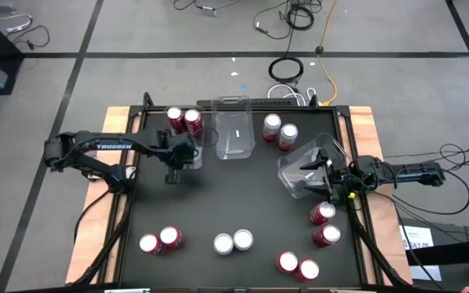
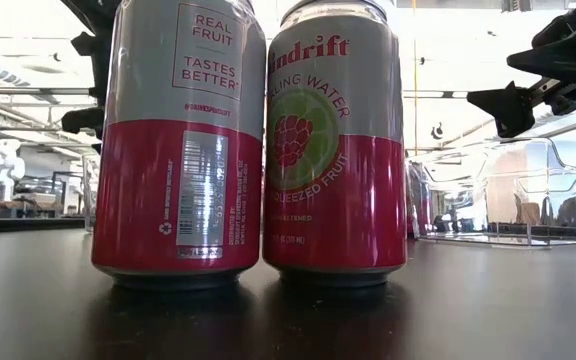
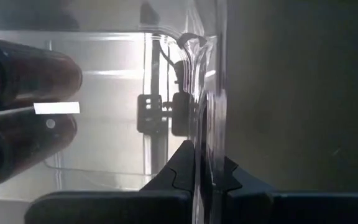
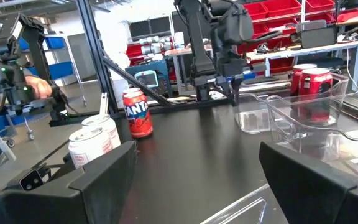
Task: Sort soda cans
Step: Move the transparent bin from to the top left of the table
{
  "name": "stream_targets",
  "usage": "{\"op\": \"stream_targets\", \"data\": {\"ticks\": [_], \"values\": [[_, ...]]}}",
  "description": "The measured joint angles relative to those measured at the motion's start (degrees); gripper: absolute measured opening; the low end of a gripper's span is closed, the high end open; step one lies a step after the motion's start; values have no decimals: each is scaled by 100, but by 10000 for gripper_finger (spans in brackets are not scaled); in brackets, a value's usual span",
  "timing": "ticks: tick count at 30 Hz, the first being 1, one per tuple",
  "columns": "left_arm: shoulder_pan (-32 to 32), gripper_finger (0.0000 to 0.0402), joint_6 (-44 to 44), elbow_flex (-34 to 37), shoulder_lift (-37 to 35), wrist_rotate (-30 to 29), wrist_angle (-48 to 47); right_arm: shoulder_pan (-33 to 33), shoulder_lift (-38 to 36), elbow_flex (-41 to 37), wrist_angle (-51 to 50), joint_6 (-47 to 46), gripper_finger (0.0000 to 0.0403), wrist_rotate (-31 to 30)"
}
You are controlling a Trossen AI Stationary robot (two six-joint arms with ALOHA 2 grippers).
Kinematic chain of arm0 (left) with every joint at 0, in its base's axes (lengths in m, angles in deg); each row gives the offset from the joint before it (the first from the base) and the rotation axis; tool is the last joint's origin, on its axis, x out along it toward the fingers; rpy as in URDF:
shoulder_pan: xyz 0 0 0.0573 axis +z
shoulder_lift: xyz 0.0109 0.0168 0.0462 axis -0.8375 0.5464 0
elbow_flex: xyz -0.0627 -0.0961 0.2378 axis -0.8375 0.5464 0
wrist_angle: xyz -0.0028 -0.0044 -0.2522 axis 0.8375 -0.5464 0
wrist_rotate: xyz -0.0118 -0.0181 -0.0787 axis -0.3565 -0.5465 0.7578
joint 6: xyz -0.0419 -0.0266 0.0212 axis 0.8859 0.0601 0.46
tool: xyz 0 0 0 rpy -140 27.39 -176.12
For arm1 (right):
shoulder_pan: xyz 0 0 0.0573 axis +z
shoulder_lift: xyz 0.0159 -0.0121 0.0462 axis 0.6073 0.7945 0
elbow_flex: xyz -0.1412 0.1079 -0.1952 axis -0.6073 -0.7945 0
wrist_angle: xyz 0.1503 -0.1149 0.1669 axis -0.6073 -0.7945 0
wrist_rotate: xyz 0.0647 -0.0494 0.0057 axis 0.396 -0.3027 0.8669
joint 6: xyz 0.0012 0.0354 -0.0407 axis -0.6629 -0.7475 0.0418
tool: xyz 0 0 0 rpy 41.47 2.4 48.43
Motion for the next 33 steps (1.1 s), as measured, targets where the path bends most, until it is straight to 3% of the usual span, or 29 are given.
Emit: {"op": "stream_targets", "data": {"ticks": [22,33], "values": [[1112,13,-1136,0,-1,5,189,0,0,0,-2,0,334,0],[1291,13,-1353,2,-2,98,190,-1,-1,0,-2,1,334,0]]}}
